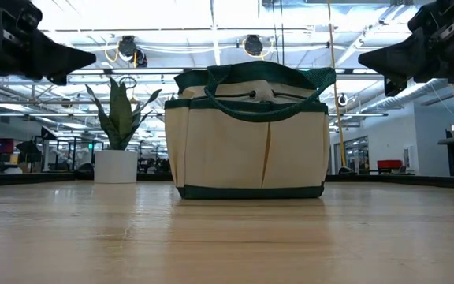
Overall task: Pick & Place Garden tools in Gardening bag
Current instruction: Return to Home Position
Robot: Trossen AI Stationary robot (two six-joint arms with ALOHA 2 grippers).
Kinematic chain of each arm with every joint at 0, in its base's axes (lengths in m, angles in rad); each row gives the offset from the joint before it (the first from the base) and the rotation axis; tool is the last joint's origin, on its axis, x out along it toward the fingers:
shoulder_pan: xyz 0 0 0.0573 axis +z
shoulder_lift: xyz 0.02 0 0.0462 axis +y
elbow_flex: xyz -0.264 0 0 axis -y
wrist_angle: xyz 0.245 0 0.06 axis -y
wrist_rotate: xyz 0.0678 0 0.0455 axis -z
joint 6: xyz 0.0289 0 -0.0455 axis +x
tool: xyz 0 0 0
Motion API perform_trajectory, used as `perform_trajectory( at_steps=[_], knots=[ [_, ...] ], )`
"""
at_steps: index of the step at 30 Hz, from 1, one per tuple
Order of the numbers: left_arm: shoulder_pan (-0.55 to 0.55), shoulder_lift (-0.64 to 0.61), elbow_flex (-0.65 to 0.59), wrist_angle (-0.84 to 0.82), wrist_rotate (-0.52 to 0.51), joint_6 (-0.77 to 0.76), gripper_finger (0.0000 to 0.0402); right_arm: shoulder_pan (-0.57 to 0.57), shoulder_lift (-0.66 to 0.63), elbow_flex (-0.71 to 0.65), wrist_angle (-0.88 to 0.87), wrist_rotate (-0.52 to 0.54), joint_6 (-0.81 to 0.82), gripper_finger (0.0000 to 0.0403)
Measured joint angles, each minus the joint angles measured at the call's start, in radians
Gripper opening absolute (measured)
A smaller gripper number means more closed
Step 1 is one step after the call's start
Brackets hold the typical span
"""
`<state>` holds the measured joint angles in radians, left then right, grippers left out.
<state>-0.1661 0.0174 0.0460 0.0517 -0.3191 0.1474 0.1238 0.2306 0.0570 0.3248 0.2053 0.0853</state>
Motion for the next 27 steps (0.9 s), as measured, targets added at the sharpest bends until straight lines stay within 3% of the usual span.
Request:
perform_trajectory(
  at_steps=[20,27],
  knots=[
    [0.0,0.002,-0.035,0.026,0.005,-0.03,0.0003,0.0,0.0,-0.001,-0.002,0.002,0.0,0.0],
    [0.0,0.002,-0.035,0.024,0.004,-0.028,0.0019,0.0,0.0,-0.001,-0.006,0.002,0.0,0.0]
  ],
)
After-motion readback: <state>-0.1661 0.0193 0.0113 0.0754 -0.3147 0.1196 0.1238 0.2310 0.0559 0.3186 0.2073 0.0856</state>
